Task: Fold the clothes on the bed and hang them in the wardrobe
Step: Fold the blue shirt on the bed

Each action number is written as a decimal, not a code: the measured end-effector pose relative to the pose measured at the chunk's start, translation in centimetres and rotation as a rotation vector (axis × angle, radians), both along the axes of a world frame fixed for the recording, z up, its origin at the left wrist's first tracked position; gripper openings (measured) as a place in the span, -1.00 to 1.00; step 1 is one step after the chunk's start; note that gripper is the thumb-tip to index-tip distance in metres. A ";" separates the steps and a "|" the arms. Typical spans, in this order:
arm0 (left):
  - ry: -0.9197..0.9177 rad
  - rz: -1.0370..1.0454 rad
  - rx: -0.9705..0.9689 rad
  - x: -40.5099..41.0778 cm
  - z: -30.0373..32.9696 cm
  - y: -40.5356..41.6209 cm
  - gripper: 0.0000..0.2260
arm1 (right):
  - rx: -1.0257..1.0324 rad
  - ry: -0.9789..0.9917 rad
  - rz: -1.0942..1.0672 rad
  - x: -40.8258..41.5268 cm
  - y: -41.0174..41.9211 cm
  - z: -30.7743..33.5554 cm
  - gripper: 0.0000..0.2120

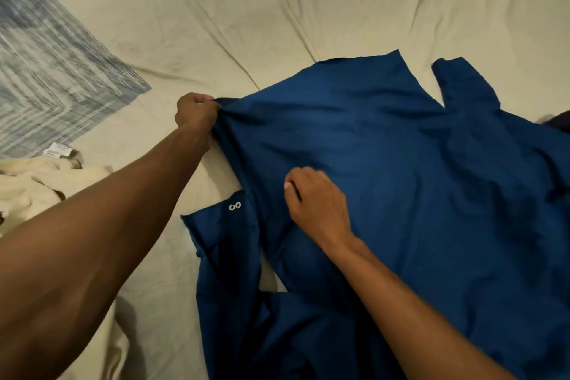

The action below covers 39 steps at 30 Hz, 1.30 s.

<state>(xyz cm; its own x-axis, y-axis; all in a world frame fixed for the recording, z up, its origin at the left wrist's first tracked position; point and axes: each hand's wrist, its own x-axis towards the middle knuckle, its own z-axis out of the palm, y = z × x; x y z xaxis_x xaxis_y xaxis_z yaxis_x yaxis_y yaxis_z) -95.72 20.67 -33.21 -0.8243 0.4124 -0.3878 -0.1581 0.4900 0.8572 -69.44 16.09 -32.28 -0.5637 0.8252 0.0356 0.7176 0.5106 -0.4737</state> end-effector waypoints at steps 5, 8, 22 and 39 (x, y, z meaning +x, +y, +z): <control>-0.149 0.036 0.053 -1.4 -0.3 0.2 -0.91 | 0.082 0.095 -0.057 -1.3 4.7 0.2 -0.87; -0.198 -0.088 -0.090 -1.5 0.1 0.8 -0.82 | 0.018 0.188 -0.117 -2.5 7.2 0.4 -0.86; 0.587 -1.220 0.264 11.2 1.8 -4.8 -0.66 | -1.243 1.081 -0.895 0.9 7.8 -0.7 -0.35; 0.283 -0.435 -0.341 -2.0 0.4 -1.7 -0.70 | -0.157 0.168 -0.253 -6.3 12.4 0.1 -0.80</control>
<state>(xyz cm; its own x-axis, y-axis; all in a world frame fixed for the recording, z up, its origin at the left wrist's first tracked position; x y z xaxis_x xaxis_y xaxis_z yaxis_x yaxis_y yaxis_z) -97.68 19.00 -32.77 -0.6987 0.6251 -0.3479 0.3284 0.7123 0.6203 -75.73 28.52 -32.17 -0.3374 0.9409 -0.0277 0.7175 0.2380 -0.6546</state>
